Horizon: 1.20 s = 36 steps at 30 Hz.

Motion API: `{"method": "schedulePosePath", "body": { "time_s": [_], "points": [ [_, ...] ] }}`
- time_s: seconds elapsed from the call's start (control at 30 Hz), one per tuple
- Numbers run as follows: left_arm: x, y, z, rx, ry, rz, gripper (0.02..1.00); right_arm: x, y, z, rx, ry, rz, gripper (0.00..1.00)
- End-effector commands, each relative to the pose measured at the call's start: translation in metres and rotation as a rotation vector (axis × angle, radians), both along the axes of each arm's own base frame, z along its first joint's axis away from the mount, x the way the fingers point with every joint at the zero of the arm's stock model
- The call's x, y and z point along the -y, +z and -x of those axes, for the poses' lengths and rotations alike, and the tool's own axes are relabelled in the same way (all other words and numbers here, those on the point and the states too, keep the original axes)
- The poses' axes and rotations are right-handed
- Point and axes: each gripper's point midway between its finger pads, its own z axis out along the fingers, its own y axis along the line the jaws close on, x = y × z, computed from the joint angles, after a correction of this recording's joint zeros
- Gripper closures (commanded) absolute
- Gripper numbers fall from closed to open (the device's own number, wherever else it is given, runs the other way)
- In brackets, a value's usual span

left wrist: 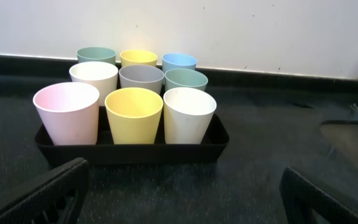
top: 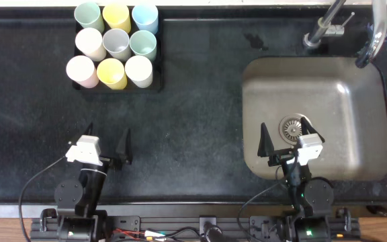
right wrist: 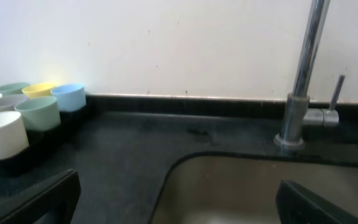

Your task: Store Cups

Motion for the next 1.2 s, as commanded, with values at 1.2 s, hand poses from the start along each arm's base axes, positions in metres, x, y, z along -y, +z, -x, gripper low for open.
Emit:
{"method": "schedulePosePath", "body": {
  "time_s": [1.2],
  "points": [
    [0.0002,0.001,0.0005,0.006,0.001,0.007,0.018,0.0139,-0.0075,0.0,-0.012,-0.08,0.017,0.005]
  ]
}}
